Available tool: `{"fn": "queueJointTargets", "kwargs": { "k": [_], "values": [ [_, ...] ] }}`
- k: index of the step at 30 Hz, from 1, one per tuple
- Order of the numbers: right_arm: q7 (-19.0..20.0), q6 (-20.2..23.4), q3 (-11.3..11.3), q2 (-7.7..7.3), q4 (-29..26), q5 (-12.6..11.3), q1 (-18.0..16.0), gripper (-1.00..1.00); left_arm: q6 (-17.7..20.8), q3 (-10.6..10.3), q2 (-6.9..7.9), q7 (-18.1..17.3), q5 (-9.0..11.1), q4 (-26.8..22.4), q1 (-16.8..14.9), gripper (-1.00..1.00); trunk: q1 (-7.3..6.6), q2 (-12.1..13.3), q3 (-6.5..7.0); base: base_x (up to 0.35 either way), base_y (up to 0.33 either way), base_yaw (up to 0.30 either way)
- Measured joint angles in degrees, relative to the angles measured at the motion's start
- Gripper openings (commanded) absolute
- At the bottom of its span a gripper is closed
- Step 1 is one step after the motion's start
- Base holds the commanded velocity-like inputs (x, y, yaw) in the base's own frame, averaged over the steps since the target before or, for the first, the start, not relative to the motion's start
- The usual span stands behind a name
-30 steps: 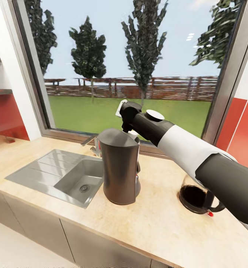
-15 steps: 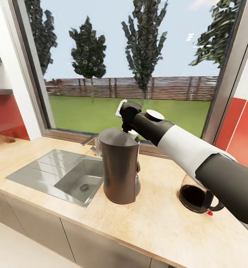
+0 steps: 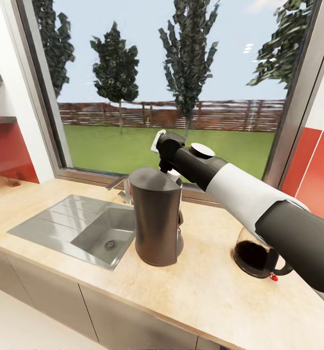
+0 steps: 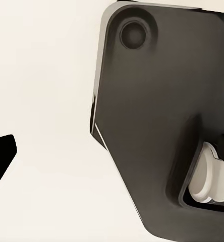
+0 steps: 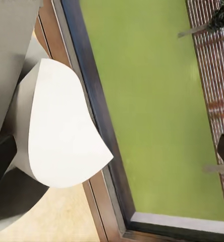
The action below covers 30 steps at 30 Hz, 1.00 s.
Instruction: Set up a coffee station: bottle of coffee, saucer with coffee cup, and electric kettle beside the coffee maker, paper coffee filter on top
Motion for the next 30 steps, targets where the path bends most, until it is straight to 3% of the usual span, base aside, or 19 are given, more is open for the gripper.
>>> {"fn": "queueJointTargets", "kwargs": {
  "k": [30],
  "values": [
    [-0.01,-0.02,0.08,0.00,-0.05,-0.06,0.00,1.00,0.08,0.09,0.07,0.01,0.01,0.00,0.00,1.00,0.03,0.00,0.00,-0.286,0.004,0.000]
  ]
}}
